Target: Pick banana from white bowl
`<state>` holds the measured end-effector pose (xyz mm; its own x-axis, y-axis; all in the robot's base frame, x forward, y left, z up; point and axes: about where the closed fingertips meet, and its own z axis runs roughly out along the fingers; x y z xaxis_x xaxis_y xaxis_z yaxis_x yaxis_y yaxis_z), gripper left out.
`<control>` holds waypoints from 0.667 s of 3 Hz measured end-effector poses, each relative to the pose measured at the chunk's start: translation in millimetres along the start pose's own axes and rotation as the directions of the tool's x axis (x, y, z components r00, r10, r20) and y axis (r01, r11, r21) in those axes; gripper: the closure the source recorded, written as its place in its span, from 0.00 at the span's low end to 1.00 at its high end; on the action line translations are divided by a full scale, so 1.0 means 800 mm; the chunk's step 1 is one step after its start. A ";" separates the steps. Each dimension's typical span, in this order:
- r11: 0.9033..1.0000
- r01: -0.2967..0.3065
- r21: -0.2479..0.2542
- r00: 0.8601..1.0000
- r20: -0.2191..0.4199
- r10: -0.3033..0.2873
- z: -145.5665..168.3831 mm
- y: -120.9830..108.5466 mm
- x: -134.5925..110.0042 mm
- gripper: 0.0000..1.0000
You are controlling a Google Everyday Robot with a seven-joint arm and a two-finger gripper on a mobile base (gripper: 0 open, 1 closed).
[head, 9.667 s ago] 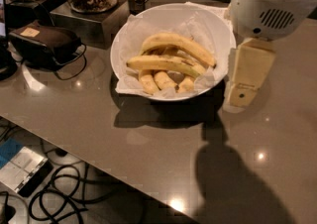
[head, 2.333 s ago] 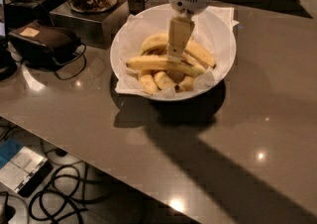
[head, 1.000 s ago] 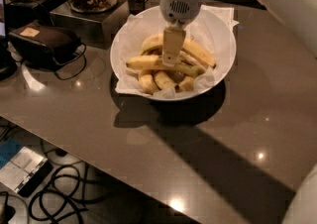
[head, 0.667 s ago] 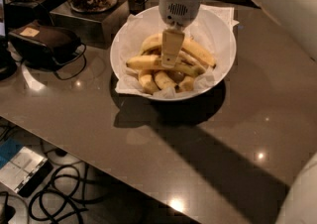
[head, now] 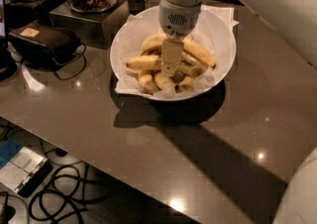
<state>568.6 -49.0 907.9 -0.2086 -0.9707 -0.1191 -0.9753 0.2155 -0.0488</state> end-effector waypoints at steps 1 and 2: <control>1.000 0.000 -0.001 1.000 0.000 0.000 0.000 0.000 0.000 0.42; 1.000 -0.004 0.006 1.000 -0.008 0.004 0.001 -0.006 0.002 0.42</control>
Offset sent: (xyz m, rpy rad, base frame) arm -0.0029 -0.0156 -0.0024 -0.0527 0.0446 -0.0091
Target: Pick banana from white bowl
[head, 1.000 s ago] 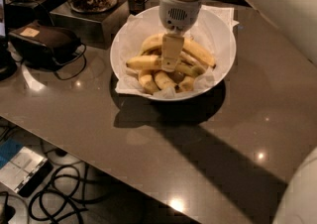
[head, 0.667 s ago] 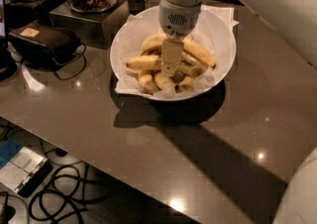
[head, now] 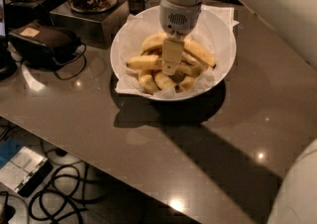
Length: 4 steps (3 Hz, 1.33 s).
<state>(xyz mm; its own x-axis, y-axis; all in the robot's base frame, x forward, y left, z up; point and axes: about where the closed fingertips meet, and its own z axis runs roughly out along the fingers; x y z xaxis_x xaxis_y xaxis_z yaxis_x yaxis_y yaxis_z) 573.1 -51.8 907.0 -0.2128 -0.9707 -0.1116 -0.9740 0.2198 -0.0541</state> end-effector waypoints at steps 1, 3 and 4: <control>1.000 -0.005 -0.005 1.000 -0.006 0.005 0.006 -0.004 0.003 0.42; 0.999 -0.020 -0.035 1.000 -0.018 0.019 0.024 0.005 0.008 0.42; 0.998 -0.035 -0.043 0.999 -0.019 0.034 0.025 0.005 0.010 0.42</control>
Offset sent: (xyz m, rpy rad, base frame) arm -0.0185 -0.0128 -0.0265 -0.0408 0.1015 -0.0202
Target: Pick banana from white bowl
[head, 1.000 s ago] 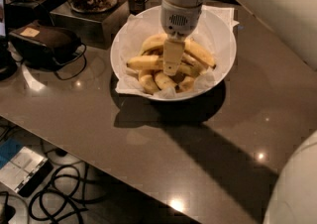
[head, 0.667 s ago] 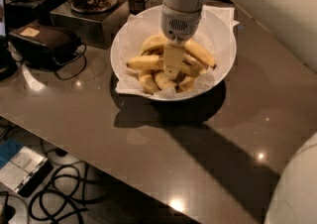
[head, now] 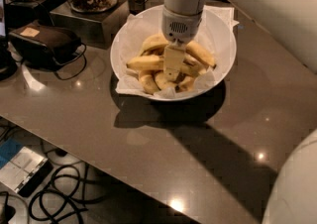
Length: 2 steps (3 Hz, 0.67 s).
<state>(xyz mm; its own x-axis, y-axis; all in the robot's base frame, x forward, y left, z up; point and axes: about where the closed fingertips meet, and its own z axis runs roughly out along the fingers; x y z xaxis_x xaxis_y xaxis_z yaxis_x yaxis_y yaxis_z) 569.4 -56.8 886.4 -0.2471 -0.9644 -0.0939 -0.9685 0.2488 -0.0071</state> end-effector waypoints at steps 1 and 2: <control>1.000 -0.002 0.007 1.000 0.009 0.002 0.001 0.000 0.001 0.60; 1.000 -0.002 0.007 1.000 0.009 0.002 0.001 0.000 0.001 0.83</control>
Offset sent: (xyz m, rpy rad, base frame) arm 0.0001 -0.0009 -0.0010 0.0072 -0.0086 -0.0027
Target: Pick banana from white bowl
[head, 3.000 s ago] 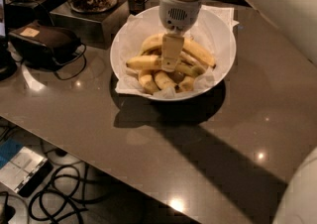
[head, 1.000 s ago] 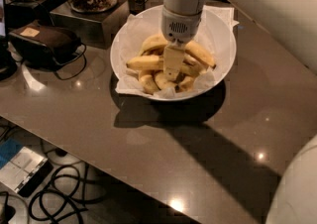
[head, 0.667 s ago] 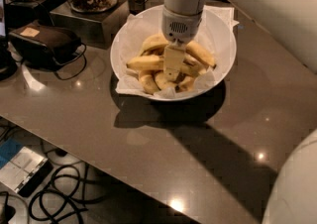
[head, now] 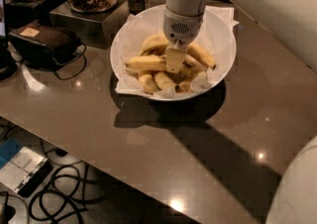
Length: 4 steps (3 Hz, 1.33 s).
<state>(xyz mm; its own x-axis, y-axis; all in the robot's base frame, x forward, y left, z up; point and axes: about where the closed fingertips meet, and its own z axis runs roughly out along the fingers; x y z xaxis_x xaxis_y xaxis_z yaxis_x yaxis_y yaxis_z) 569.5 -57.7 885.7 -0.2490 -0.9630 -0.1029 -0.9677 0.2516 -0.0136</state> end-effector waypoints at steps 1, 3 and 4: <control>1.000 0.000 0.000 1.000 0.000 0.000 0.000 0.000 0.000 1.00; 0.999 0.001 0.034 1.000 -0.026 -0.001 -0.022 0.010 -0.003 1.00; 0.998 0.020 0.066 1.000 -0.024 -0.019 -0.050 0.035 -0.013 1.00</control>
Offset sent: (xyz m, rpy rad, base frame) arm 0.0000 0.0000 0.0000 0.0000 0.0000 0.0000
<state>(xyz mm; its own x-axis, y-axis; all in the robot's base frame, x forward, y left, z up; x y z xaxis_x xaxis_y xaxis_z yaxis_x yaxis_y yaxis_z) 543.3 -44.5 925.8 -0.2319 -0.9695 -0.0791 -0.9678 0.2381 -0.0816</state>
